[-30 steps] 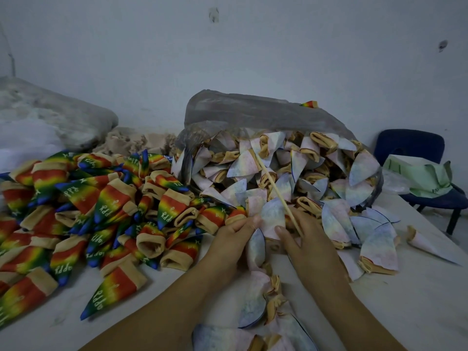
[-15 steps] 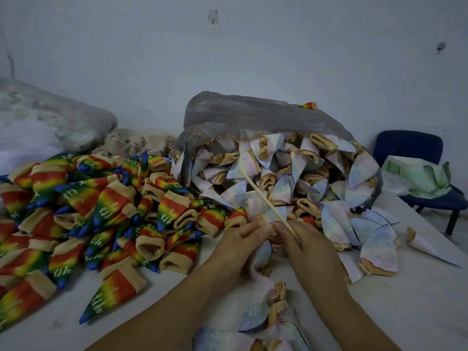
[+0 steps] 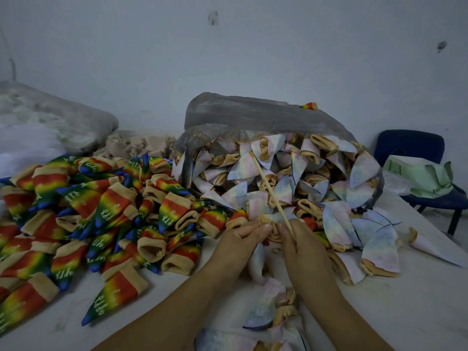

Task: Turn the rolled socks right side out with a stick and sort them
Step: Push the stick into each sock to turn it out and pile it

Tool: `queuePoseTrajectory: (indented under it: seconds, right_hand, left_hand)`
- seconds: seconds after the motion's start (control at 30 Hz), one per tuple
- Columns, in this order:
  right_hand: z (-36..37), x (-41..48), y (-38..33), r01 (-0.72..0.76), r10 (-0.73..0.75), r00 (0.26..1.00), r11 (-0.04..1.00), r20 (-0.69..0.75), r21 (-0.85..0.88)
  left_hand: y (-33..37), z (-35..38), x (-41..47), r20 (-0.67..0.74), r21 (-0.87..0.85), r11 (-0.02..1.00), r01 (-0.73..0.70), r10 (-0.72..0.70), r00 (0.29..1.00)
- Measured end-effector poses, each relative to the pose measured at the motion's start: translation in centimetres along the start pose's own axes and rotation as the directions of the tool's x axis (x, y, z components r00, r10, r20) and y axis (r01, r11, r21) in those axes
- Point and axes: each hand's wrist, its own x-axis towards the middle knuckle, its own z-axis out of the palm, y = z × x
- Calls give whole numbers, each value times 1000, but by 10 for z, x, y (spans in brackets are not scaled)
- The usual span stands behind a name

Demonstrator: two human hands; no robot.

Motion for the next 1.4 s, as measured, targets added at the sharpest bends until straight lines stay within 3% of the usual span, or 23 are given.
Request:
queuePoseTrajectory:
  seconds: [0.13, 0.3, 0.5, 0.63, 0.73, 0.83, 0.9, 0.97, 1.07, 1.17, 1.27, 1.33, 1.4]
  right_hand:
    - [-1, 0, -1, -27, 27, 1000, 999, -14, 20]
    - [-5, 1, 1, -19, 18, 1000, 999, -13, -35]
    - [-12, 3, -4, 29, -31, 999, 994, 21, 106]
    - [-11, 7, -3, 15, -22, 998, 991, 51, 131]
    - [-12, 7, -1, 15, -14, 1000, 999, -14, 38]
    - [-11, 7, -3, -15, -6, 995, 979, -104, -204]
    - [-12, 7, -5, -36, 2, 993, 960, -121, -276]
    - [-13, 8, -6, -36, 2, 993, 958, -117, -284]
    - [-13, 8, -6, -17, -18, 991, 967, -135, -253]
    - [-13, 8, -6, 4, -47, 986, 967, -163, -253]
    - [-11, 8, -8, -6, -17, 987, 989, -159, -145]
    - [-9, 8, -10, 1, -9, 991, 998, -137, -59]
    - [-9, 7, -11, -11, 18, 994, 998, -106, 63]
  left_hand:
    - [3, 2, 4, -34, 6, 999, -51, 51, 998]
    - [2, 3, 7, -71, 183, 971, -152, 168, 983]
    - [1, 3, 5, -90, 193, 974, -123, 142, 986]
    - [0, 0, 5, -42, 334, 928, -164, 188, 981]
    - [3, 2, 3, 11, 421, 871, -252, 273, 962]
    - [7, 4, 2, 50, 545, 763, -348, 385, 922]
    - [12, 5, 2, 41, 569, 743, -353, 403, 914]
    - [17, 9, 0, -13, 462, 845, -271, 312, 950]
    - [22, 16, -4, -92, 97, 995, 12, -4, 996]
    - [27, 20, -5, -8, -235, 957, 167, -174, 985]
    - [33, 22, -5, 136, -502, 818, 280, -245, 960]
    - [36, 22, -4, 186, -558, 778, 289, -222, 957]
    - [36, 20, -4, 191, -520, 816, 252, -177, 966]
